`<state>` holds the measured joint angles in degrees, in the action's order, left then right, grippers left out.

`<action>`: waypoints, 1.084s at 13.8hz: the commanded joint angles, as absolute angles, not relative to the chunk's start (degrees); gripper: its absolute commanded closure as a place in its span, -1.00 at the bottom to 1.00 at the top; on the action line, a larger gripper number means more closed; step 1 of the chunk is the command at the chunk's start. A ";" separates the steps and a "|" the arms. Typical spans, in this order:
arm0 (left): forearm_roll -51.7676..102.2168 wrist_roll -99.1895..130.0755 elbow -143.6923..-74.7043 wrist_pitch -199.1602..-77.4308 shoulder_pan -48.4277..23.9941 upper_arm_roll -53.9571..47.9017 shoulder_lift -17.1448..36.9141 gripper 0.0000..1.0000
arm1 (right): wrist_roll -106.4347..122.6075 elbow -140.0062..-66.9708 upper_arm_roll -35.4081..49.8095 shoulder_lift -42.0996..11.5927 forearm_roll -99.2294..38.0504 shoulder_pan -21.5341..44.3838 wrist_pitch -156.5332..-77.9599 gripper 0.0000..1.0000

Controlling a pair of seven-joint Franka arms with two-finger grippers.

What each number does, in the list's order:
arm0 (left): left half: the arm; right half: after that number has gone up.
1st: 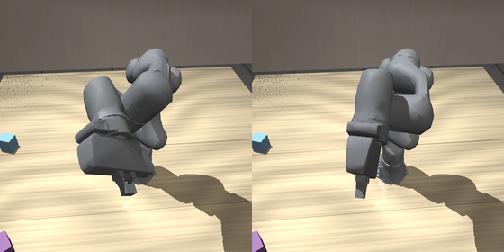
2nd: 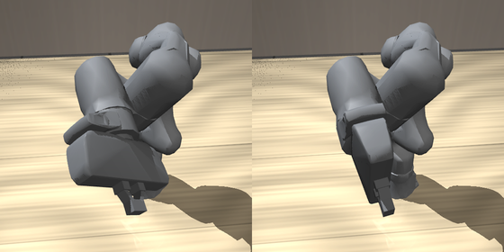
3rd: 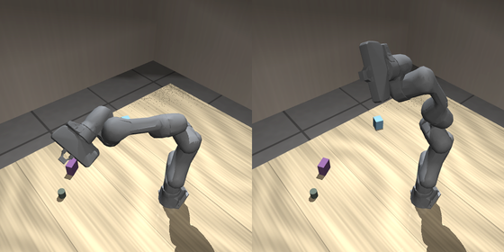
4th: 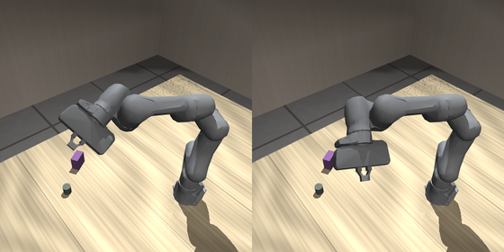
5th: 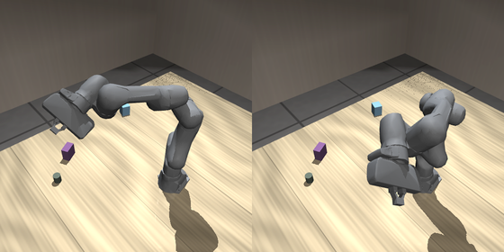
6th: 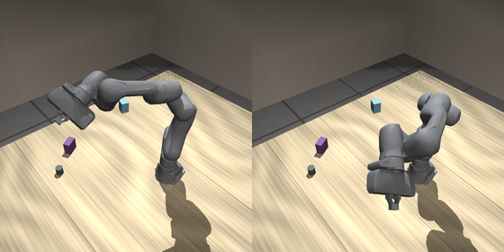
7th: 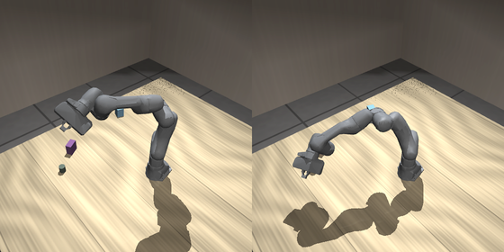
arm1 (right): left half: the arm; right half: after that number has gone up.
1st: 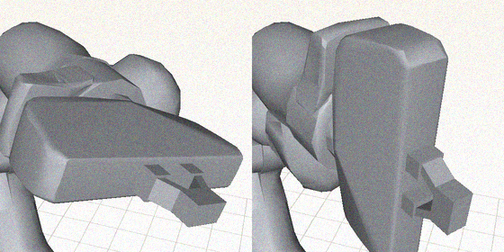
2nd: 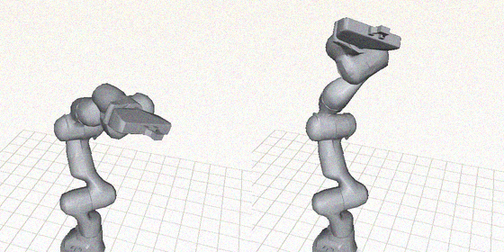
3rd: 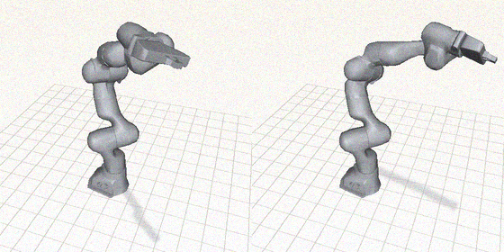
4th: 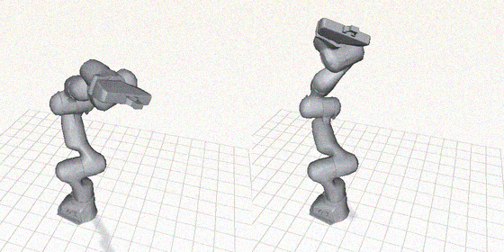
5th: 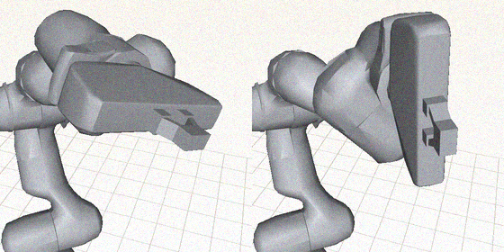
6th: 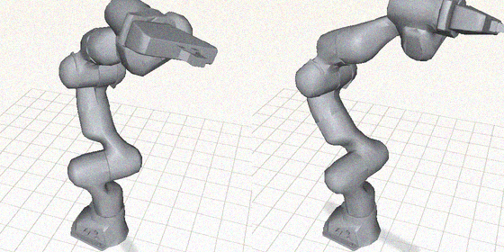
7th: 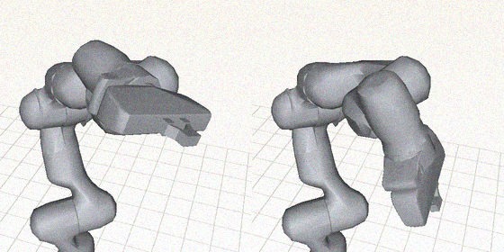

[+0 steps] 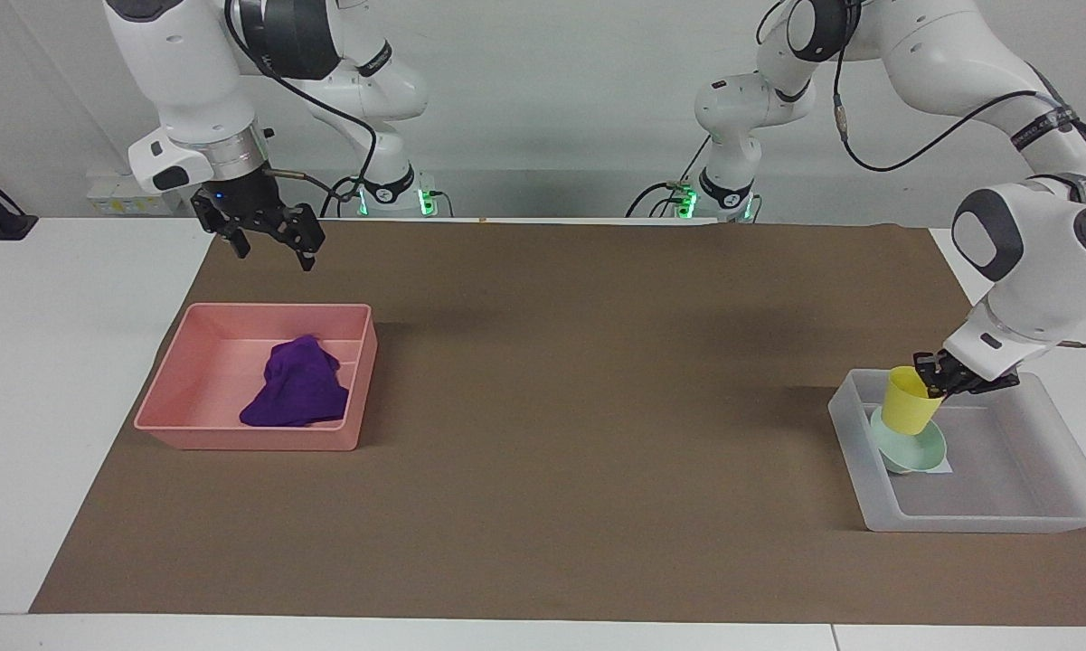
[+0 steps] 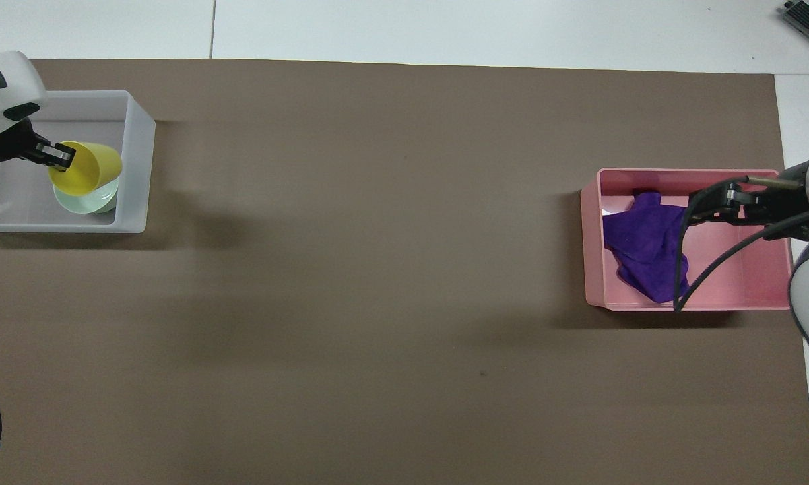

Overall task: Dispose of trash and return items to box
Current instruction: 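Lower the yellow cup into the green bowl inside the clear box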

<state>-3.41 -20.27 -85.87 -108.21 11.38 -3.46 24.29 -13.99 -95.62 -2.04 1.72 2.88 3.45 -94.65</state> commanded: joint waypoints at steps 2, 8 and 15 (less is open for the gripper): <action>-2.72 -20.30 -85.52 -109.16 12.65 -3.78 25.92 1.00 | -13.80 -95.54 -2.55 2.11 1.85 3.87 -93.78 -1.00; -3.60 -20.21 -85.52 -112.06 12.31 -3.78 26.98 1.00 | -13.80 -95.54 -2.55 2.11 1.85 3.87 -93.78 -1.00; -3.52 -17.49 -83.59 -111.37 11.78 -3.60 27.16 -1.00 | -13.80 -95.54 -2.55 2.11 1.85 3.87 -93.78 -1.00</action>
<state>-3.33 -18.64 -85.61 -111.91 12.00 -3.63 27.12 -13.99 -95.62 -2.04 1.72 2.88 3.45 -94.65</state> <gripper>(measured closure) 0.590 0.000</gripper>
